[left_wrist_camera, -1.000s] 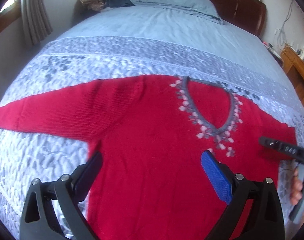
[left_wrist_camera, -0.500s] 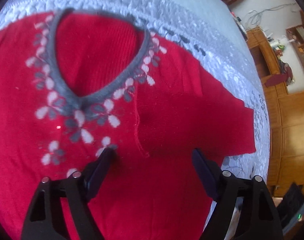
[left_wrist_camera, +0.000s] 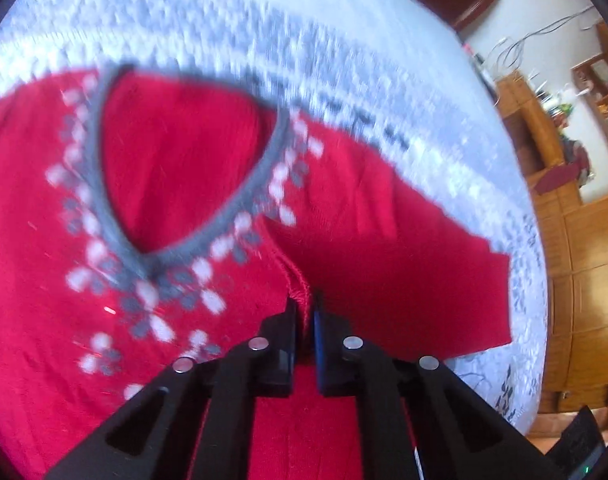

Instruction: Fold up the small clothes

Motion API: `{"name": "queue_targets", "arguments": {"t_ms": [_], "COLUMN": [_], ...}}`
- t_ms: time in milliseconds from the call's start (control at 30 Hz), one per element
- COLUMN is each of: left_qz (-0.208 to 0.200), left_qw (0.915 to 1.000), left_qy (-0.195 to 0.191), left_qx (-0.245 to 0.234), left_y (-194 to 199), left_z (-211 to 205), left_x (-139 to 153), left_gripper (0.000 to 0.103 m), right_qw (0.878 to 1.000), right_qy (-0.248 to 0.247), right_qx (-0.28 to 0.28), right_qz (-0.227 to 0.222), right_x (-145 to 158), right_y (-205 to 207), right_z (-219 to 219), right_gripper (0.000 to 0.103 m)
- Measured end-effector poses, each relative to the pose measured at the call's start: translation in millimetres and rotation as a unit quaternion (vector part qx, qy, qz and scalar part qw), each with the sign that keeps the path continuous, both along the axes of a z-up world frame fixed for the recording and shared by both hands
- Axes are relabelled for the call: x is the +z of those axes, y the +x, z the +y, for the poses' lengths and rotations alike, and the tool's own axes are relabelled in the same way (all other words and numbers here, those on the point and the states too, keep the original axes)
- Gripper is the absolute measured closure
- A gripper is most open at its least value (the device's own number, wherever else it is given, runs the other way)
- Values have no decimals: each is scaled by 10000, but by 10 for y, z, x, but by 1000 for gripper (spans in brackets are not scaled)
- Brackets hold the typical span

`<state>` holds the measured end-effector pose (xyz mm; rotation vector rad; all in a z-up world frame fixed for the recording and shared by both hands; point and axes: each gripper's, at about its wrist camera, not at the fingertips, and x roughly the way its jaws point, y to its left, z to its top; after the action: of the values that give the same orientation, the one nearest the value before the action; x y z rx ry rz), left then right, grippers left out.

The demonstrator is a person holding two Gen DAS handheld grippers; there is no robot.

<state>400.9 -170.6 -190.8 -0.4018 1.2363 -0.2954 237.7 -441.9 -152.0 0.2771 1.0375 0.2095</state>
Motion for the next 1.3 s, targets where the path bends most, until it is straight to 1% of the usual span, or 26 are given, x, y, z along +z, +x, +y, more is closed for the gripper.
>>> {"name": "queue_targets", "arguments": {"t_ms": [100,167,200,300,333,400,467,500,600,633,700,767,800,833,933,1000,1033,1067,1100,1133,1200,1233,1300], "left_qz": [-342,-641,-831,-1070,-1110,-1038,-889,-801,-633,-574,-467,-399,-371,-363,-436,-459,-498,-585,-724,-786,-836,-822,-737], "left_qw": [9991,9968,9943,9884,9850,9825,9827,9838,9849,9852,9852,9845,9846,9846,9850,9845,9841,9837,9832,9833,9863,9879,9914], "left_qy": [22,202,345,671,854,994,1031,993,1007,1016,1094,1206,1232,1260,1314,1232,1122,948,762,705,590,558,524], "left_qx": [253,437,566,848,1012,1182,1255,1260,1260,1254,1232,1206,1183,1153,1030,1164,1281,1409,1495,1486,1296,1187,950], "left_y": [-20,-42,-49,-5,14,38,49,55,30,26,12,4,2,-1,-21,-35,-50,-65,-87,-95,-34,9,91], "left_z": [236,520,720,1211,1418,1705,1884,1943,1970,1965,1949,1972,2001,2035,2109,2215,2269,2326,2360,2348,2219,2137,1961], "left_x": [196,358,455,576,587,536,424,342,139,57,-77,-165,-189,-222,-193,-79,-16,71,184,246,328,325,262], "left_gripper": [97,97,97,97,97,97,97,97,97,97,97,96,93,89,85,82,82,80,79,77,76,74,73], "right_qw": [10000,9999,9999,9999,9999,9999,10000,9998,9982,9973,9968,9951,9929,9910,9913,9905,9901,9901,9914,9926,9946,9946,9935], "right_qy": [1,13,9,10,-1,-17,23,126,475,505,272,89,26,69,338,397,427,479,548,541,435,418,326], "right_qx": [-72,-111,-123,-143,-145,-110,-61,-27,132,259,278,205,142,115,110,94,64,59,117,156,219,235,202], "right_qz": [10,-53,-79,-86,-51,19,66,119,341,473,693,965,1179,1331,1266,1312,1337,1317,1184,1072,920,919,1067], "right_x": [19,63,83,92,80,61,61,65,38,-4,-123,-280,-395,-490,-564,-532,-485,-420,-300,-225,-96,-82,-146], "right_y": [7,-3,-8,6,27,93,210,339,688,852,1092,1228,1257,1262,1230,1237,1232,1216,1194,1186,1191,1216,1299], "right_z": [-50,-81,-90,-99,-82,-36,26,74,225,328,461,489,467,435,355,347,351,334,358,391,471,497,548], "right_gripper": [72,72,72,71,71,71,71,71,70,70,70,72,75,77,77,76,72,62,59,57,57,57,57]}}
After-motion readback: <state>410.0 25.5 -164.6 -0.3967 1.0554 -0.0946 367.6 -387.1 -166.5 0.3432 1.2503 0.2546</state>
